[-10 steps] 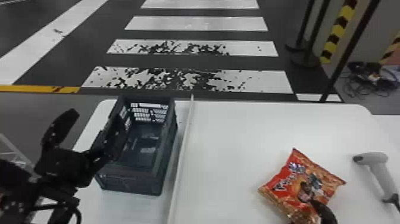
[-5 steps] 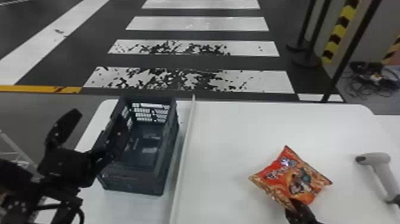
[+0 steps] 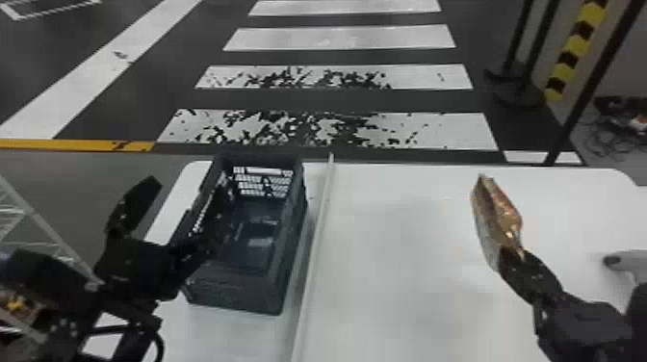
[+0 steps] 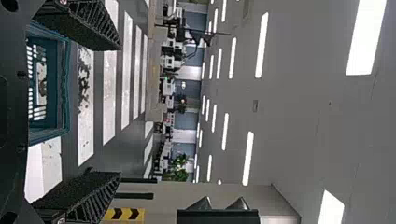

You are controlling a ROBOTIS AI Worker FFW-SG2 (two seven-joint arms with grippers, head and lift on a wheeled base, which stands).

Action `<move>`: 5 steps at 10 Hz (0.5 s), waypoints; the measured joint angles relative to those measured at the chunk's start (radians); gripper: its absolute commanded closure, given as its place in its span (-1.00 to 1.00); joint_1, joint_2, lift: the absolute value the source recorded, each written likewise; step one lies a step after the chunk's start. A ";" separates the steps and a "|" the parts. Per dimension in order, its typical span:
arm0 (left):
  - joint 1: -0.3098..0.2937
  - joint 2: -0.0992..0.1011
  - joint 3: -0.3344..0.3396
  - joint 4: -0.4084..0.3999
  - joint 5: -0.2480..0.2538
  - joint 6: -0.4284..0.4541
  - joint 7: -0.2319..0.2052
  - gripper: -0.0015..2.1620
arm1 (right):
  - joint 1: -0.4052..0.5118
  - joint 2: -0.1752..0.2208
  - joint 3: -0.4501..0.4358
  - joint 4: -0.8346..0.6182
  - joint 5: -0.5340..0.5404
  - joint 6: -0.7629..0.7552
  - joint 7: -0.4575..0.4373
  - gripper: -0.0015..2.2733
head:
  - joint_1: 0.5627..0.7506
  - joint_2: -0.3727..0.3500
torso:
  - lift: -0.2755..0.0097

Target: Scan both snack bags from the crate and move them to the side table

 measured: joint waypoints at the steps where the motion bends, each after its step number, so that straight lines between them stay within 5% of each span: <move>1: 0.000 0.003 -0.004 -0.005 -0.001 0.000 0.000 -0.97 | -0.014 0.065 -0.072 0.002 -0.185 0.000 0.032 0.97 | 0.41 0.17 | 0.26; 5: -0.007 0.042 -0.029 0.001 0.000 0.000 0.001 -0.97 | -0.034 0.241 -0.246 0.155 -0.699 -0.004 0.137 0.97 | 0.41 -0.06 | 0.26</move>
